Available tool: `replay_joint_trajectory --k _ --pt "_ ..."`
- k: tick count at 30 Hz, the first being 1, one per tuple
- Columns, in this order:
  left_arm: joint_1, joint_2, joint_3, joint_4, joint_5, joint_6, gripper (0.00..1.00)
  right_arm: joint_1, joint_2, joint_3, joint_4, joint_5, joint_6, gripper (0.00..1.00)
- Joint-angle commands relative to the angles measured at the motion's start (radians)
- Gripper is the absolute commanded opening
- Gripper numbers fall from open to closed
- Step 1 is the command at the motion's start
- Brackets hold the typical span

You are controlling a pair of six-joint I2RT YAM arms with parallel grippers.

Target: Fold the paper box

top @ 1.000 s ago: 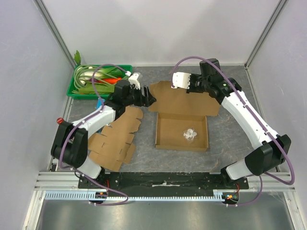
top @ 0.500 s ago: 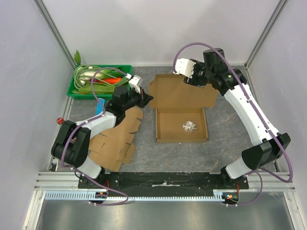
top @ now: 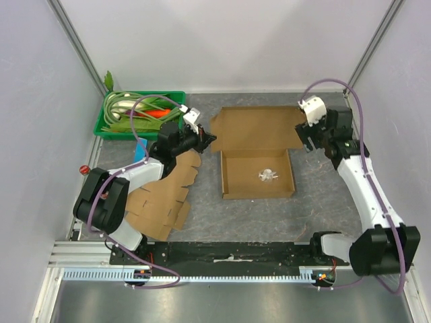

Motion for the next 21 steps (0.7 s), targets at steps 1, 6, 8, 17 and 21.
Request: replay_joint_trajectory --k 1,6,8,17,21 --pt "0.003 0.027 0.049 0.039 0.064 0.084 0.02 -0.068 -0.112 -0.146 0.330 -0.150 0.073 0.88" --pt "0.005 0.040 0.063 0.039 0.105 0.092 0.02 -0.171 -0.085 -0.266 0.521 -0.349 0.106 0.86" --pt "0.008 0.040 0.063 0.040 0.125 0.098 0.02 -0.234 -0.058 -0.303 0.664 -0.472 0.180 0.84" --pt "0.028 0.056 0.095 0.022 0.191 0.092 0.02 -0.331 0.136 -0.272 0.845 -0.903 0.346 0.44" --pt "0.040 0.065 0.117 -0.018 0.214 0.115 0.02 -0.334 0.192 -0.212 0.743 -1.029 0.259 0.38"
